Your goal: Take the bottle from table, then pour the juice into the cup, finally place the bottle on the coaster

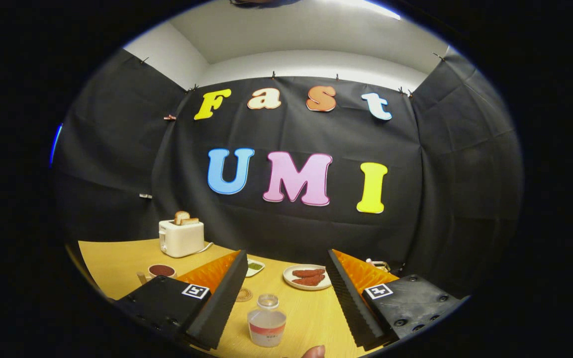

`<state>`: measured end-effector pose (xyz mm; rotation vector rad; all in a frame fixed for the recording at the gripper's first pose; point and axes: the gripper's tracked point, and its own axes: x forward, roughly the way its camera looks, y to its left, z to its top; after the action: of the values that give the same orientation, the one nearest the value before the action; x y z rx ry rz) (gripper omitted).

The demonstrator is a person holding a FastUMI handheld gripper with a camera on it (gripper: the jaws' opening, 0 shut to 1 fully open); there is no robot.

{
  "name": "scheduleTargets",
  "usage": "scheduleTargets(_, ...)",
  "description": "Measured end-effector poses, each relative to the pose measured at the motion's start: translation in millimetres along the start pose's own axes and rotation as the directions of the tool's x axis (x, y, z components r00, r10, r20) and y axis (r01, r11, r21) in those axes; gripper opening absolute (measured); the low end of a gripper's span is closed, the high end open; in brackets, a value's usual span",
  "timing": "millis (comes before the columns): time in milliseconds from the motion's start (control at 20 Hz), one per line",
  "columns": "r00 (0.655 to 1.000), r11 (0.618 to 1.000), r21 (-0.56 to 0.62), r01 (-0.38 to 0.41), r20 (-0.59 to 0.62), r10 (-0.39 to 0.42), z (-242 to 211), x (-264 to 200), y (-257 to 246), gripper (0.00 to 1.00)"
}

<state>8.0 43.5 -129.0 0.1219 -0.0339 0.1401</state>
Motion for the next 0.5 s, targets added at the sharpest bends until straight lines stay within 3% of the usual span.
scheduleTargets(500,0.994,0.999,0.030,0.026,-0.109,-0.023,-115,1,16,0.97)
